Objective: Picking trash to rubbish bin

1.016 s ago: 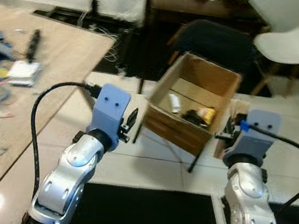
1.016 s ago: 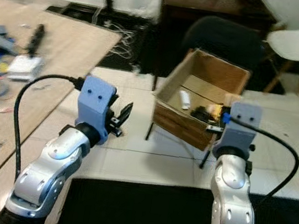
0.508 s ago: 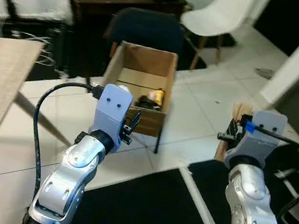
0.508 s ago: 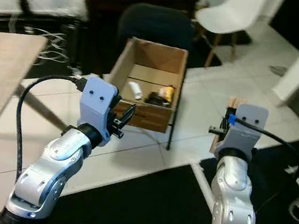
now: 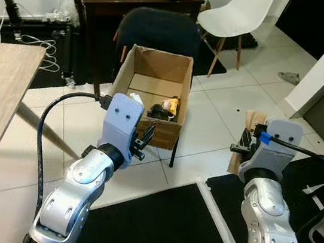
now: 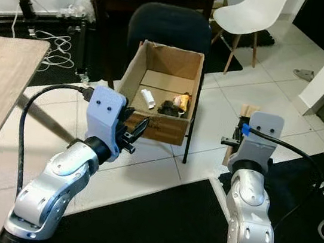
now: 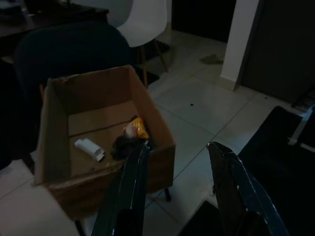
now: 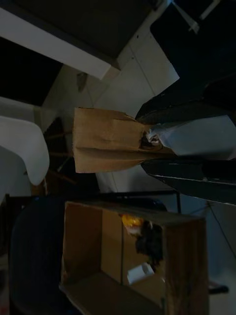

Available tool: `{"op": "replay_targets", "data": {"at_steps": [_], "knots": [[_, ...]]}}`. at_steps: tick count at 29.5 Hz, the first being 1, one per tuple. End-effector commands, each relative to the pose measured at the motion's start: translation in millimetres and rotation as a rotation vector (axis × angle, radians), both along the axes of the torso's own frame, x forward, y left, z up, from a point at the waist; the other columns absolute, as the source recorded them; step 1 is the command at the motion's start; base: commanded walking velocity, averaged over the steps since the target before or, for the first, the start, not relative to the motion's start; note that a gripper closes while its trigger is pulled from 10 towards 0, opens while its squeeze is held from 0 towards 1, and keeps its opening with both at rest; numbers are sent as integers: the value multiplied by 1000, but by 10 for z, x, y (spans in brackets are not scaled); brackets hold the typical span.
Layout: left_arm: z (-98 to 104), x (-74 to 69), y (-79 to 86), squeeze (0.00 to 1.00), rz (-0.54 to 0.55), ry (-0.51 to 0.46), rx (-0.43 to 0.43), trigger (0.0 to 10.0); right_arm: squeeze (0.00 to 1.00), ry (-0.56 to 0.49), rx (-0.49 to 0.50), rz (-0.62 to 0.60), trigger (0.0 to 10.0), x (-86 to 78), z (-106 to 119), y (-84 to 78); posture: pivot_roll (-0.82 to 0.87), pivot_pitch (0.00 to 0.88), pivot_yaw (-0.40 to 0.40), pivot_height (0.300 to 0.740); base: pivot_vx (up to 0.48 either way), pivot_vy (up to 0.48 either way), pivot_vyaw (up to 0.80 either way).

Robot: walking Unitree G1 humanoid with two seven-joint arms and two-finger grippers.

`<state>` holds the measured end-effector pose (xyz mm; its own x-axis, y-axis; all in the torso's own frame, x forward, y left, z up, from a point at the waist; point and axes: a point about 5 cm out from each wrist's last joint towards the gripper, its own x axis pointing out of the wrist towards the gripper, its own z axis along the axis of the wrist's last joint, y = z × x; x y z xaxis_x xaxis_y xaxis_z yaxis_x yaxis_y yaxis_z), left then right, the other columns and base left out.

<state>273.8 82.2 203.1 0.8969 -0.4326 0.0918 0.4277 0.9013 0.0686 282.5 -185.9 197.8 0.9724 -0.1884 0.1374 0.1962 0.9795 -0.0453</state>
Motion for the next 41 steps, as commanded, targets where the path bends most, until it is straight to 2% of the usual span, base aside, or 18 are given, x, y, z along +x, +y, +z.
{"op": "replay_targets", "data": {"at_steps": [1,16,23,26,29,31,41], "knots": [[17,-21,-25,0,-10,-3,-21,10000,0,-3,-2,1,10000,-12,3,2,37,170,5,740,409,0,0],[17,3,-17,0,0,3,-19,10000,0,7,-3,3,10000,-3,-11,1,37,179,5,740,374,0,0],[-60,75,63,0,84,36,19,10000,0,16,-6,13,10000,13,-26,9,36,180,5,740,279,0,0],[-71,106,102,0,132,23,54,10000,0,19,-6,17,10000,17,-31,17,37,179,3,740,0,0,0],[-81,121,114,0,150,26,60,10000,0,21,-6,19,10000,20,-33,20,37,179,3,740,0,0,0],[-96,145,155,0,201,28,64,10000,0,23,-6,18,10000,17,-39,20,37,179,3,740,0,0,0],[-120,153,154,0,207,32,75,10000,0,30,-4,19,10000,15,-56,19,37,179,3,740,0,0,0]]}}
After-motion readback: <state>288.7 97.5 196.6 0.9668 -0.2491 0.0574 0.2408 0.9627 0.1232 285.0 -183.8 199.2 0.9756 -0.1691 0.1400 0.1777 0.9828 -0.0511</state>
